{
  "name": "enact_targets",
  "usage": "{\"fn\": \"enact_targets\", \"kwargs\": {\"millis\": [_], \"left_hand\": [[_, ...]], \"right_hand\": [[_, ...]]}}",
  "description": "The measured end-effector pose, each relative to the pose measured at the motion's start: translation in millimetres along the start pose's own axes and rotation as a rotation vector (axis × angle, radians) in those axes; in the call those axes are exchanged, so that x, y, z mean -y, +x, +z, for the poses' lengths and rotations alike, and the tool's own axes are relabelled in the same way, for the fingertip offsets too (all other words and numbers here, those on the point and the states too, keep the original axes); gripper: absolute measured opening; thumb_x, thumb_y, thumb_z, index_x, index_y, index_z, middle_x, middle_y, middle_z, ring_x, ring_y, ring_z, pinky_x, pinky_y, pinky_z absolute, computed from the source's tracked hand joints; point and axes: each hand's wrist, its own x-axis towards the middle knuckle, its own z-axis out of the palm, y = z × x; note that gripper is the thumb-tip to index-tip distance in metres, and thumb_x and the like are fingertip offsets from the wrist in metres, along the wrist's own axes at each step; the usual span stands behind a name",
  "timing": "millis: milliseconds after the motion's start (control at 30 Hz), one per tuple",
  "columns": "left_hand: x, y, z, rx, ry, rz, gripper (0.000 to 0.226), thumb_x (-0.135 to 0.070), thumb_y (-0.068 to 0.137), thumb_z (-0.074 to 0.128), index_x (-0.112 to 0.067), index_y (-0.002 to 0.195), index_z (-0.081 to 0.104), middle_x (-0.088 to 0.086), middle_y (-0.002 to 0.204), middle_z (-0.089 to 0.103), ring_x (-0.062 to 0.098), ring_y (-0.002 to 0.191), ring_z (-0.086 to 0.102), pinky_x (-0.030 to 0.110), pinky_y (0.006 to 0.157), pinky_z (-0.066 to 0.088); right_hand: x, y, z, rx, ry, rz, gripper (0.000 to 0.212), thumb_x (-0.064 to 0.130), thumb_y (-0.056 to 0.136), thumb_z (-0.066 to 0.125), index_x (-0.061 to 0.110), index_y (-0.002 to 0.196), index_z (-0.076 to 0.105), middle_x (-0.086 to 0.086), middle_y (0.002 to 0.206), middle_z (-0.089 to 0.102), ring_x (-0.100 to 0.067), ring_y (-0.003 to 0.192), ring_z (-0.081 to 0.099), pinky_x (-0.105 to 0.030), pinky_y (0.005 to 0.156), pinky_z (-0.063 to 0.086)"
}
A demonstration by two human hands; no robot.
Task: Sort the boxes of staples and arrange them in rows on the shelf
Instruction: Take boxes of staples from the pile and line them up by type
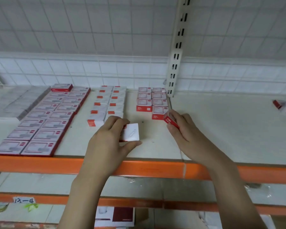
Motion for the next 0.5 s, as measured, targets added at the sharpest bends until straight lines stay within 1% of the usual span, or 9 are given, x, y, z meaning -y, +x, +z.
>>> {"fn": "enact_targets", "kwargs": {"millis": [33,67,100,167,233,267,333,433,500], "left_hand": [[14,2,-8,0.008,-0.008,0.001,0.052,-0.046,0.066,0.069,-0.016,0.107,0.059,-0.003,0.104,0.057,0.021,0.082,0.062,0.042,0.063,0.054],[27,5,-17,0.010,-0.016,0.010,0.052,-0.046,0.066,0.068,-0.016,0.107,0.059,-0.003,0.105,0.057,0.021,0.082,0.062,0.042,0.063,0.055],[41,8,-26,0.008,-0.020,0.019,0.052,-0.044,0.067,0.071,-0.015,0.108,0.059,-0.002,0.105,0.057,0.022,0.083,0.062,0.040,0.063,0.055],[66,12,-43,-0.001,-0.010,0.032,0.052,-0.036,0.067,0.080,-0.013,0.109,0.060,0.001,0.106,0.058,0.023,0.084,0.062,0.036,0.064,0.054],[86,15,-57,0.000,0.001,0.043,0.055,-0.031,0.066,0.082,-0.012,0.113,0.059,0.002,0.107,0.059,0.023,0.085,0.063,0.034,0.066,0.053],[94,16,-63,0.004,0.002,0.053,0.057,-0.031,0.066,0.082,-0.012,0.114,0.058,0.002,0.107,0.059,0.023,0.086,0.063,0.035,0.067,0.053],[109,16,-73,0.017,0.006,0.079,0.058,-0.033,0.065,0.082,-0.012,0.113,0.057,0.001,0.104,0.060,0.024,0.084,0.062,0.035,0.066,0.052],[126,14,-84,0.058,0.006,0.094,0.057,-0.038,0.064,0.081,-0.012,0.110,0.058,0.001,0.102,0.061,0.025,0.083,0.062,0.033,0.065,0.048],[134,12,-87,0.081,-0.001,0.106,0.056,-0.045,0.065,0.079,-0.014,0.108,0.059,0.001,0.101,0.062,0.026,0.083,0.063,0.032,0.064,0.046]], "right_hand": [[8,8,10,-0.028,-0.024,-0.015,0.052,0.041,0.096,0.037,0.027,0.144,0.022,0.006,0.120,0.035,-0.009,0.113,0.040,-0.024,0.099,0.037],[16,16,19,-0.068,-0.051,-0.033,0.056,0.038,0.094,0.044,0.023,0.144,0.024,0.004,0.124,0.034,-0.011,0.119,0.037,-0.029,0.104,0.035],[25,23,27,-0.117,-0.061,-0.050,0.058,0.035,0.092,0.053,0.020,0.143,0.029,0.003,0.127,0.034,-0.012,0.122,0.036,-0.030,0.105,0.034],[45,35,43,-0.190,-0.060,-0.069,0.059,0.029,0.083,0.067,0.018,0.134,0.040,0.004,0.126,0.041,-0.011,0.119,0.040,-0.022,0.099,0.037],[63,43,57,-0.238,-0.083,-0.082,0.054,0.026,0.077,0.074,0.018,0.123,0.049,0.005,0.114,0.048,-0.009,0.107,0.046,-0.008,0.086,0.035],[71,46,64,-0.257,-0.108,-0.085,0.050,0.026,0.075,0.076,0.018,0.117,0.052,0.006,0.108,0.049,-0.009,0.101,0.047,-0.004,0.080,0.032],[84,49,77,-0.275,-0.146,-0.081,0.045,0.026,0.073,0.078,0.017,0.111,0.055,0.008,0.101,0.048,-0.007,0.093,0.046,-0.002,0.075,0.032],[99,50,93,-0.285,-0.157,-0.067,0.046,0.026,0.072,0.078,0.018,0.113,0.057,0.009,0.100,0.048,-0.002,0.090,0.043,-0.001,0.076,0.031],[108,49,99,-0.293,-0.155,-0.062,0.046,0.023,0.072,0.078,0.017,0.113,0.058,0.009,0.100,0.047,-0.002,0.090,0.043,0.000,0.078,0.030]]}}
